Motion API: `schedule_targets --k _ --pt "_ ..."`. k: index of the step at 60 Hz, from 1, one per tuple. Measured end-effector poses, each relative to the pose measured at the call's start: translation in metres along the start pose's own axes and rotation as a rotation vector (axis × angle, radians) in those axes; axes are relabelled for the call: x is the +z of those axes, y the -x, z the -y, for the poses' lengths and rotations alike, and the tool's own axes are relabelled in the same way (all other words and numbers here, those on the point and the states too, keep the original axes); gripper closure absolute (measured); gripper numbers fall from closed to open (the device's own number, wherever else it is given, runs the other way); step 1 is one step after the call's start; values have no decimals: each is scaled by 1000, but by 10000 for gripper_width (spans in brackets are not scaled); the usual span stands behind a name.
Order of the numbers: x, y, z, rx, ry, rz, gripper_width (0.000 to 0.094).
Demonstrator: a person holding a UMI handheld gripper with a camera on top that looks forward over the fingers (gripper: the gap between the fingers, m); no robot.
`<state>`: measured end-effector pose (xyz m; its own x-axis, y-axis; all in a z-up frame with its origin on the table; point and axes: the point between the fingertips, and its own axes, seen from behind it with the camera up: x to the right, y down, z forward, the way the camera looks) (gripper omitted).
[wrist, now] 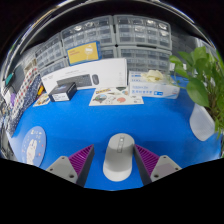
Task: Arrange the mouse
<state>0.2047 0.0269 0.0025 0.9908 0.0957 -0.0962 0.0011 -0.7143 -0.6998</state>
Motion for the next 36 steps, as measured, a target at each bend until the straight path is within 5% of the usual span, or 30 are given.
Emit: schedule_targets --k 6,15,20,31,36 --pt "13 6 6 -18 22 -3 247" --pt "20 4 2 -89 38 -43 296" --pt "21 9 2 -109 18 -30 440" --pt "21 9 1 -110 21 -34 474" --pt "21 9 1 -100 26 -40 562"
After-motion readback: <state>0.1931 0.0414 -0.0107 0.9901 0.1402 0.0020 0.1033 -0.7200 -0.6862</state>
